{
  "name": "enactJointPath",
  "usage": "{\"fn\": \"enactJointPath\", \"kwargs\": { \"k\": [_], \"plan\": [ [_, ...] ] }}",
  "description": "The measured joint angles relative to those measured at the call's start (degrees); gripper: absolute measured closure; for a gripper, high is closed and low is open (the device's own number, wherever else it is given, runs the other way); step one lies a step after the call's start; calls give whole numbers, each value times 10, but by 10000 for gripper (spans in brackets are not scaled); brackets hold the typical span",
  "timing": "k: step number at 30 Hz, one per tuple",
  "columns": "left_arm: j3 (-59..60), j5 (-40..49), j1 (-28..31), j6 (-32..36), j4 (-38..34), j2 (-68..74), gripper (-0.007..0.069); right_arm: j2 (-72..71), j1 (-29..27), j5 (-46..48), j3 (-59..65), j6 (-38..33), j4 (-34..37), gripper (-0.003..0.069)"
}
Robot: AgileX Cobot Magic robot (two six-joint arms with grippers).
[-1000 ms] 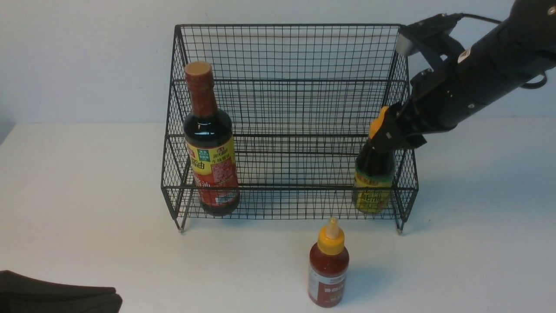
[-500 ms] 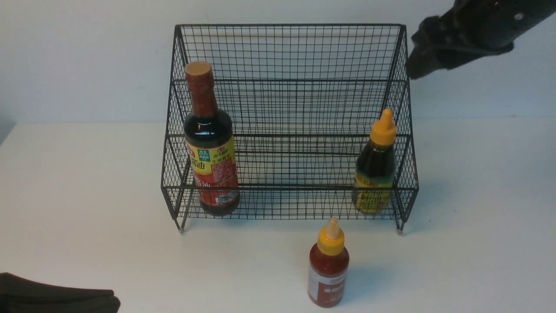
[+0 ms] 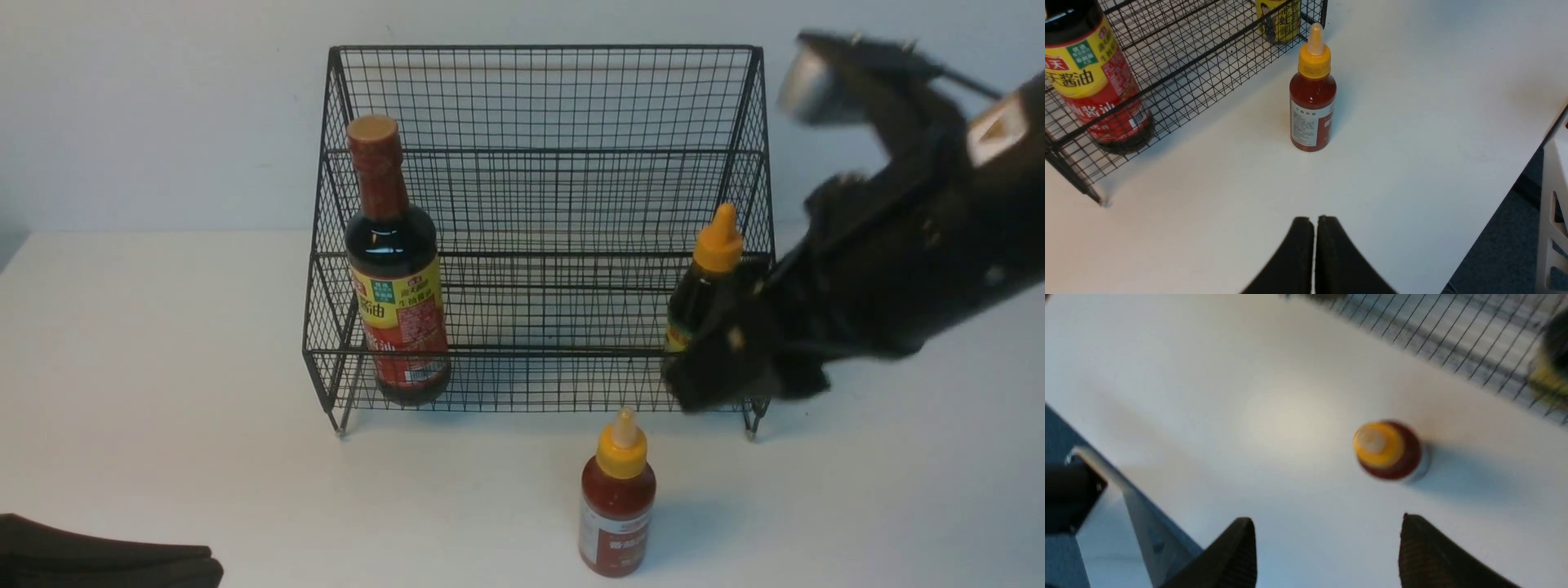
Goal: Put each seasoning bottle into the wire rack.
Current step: Use the right arm to grab the condiment bottle closest to it
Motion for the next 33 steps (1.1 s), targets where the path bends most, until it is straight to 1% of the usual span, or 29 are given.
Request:
{"fn": "enactJointPath", "kwargs": {
  "k": [1, 5, 6, 8, 11, 12, 16, 20, 33],
  "plan": [
    [0, 0, 0, 0, 0, 0, 629, 12, 28, 0, 6, 23, -29, 229],
    [0, 0, 0, 0, 1, 0, 629, 57, 93, -2, 3, 97, -126, 229],
    [0, 0, 0, 0, 1, 0, 629, 62, 96, -3, 1, 103, -134, 229],
    [0, 0, 0, 0, 1, 0, 629, 87, 122, -4, -11, 128, -169, 228],
    [0, 0, 0, 0, 1, 0, 629, 113, 141, -6, -31, 141, -190, 214],
    [0, 0, 0, 0, 1, 0, 629, 114, 141, -6, -32, 141, -190, 213],
    [0, 0, 0, -1, 1, 0, 629, 138, 146, -10, -47, 145, -199, 159],
    [0, 0, 0, -1, 1, 0, 629, 155, 146, -10, -48, 150, -213, 141],
    [0, 0, 0, -2, 1, 0, 629, 201, 146, -45, -48, 160, -232, 144]
  ]
}}
